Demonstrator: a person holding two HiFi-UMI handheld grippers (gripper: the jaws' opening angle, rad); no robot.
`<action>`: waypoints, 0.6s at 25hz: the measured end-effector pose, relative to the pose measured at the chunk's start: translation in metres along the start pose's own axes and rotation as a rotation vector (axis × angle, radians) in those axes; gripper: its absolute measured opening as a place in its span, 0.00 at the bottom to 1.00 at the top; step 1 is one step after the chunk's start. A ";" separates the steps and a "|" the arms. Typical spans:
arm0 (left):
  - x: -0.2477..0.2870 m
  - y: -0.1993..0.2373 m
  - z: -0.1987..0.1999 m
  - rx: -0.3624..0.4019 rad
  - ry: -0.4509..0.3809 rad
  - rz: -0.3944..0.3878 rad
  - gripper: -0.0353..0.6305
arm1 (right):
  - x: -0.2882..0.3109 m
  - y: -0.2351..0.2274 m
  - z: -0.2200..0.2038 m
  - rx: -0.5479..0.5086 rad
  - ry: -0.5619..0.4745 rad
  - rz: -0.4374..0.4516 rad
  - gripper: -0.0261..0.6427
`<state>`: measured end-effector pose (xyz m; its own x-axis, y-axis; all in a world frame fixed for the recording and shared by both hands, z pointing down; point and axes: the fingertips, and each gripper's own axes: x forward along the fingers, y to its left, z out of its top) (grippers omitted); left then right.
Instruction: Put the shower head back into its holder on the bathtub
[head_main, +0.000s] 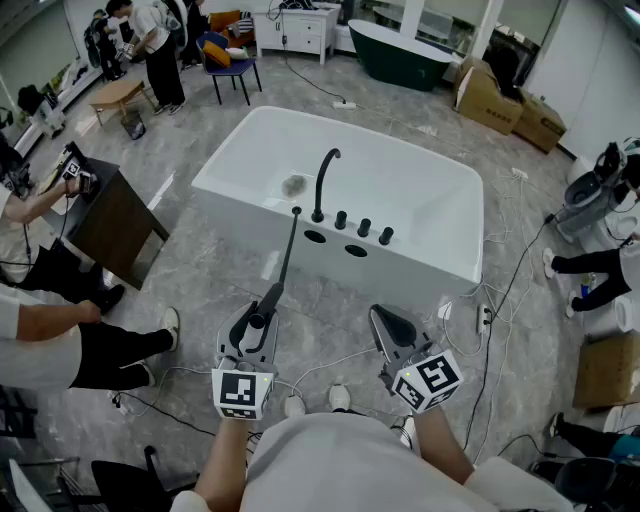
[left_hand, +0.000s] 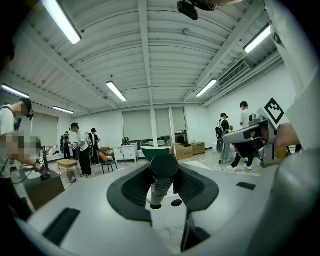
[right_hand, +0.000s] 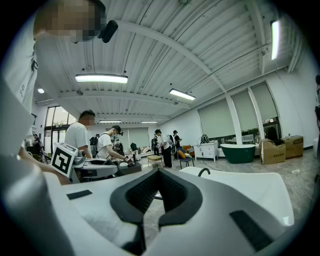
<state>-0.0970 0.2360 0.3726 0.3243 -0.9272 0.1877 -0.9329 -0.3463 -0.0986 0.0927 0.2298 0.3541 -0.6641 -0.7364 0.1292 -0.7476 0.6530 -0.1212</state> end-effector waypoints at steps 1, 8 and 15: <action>-0.001 0.001 0.001 0.001 -0.004 -0.005 0.27 | 0.000 0.001 0.000 0.000 0.000 -0.006 0.06; -0.004 0.001 0.002 0.000 -0.006 -0.019 0.27 | 0.002 0.008 0.001 -0.007 -0.001 -0.016 0.06; -0.003 -0.004 -0.005 -0.005 0.003 -0.025 0.27 | 0.002 0.013 0.001 -0.016 -0.007 0.001 0.06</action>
<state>-0.0954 0.2407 0.3775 0.3466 -0.9179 0.1933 -0.9255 -0.3682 -0.0887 0.0816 0.2369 0.3519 -0.6652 -0.7366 0.1223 -0.7467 0.6567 -0.1057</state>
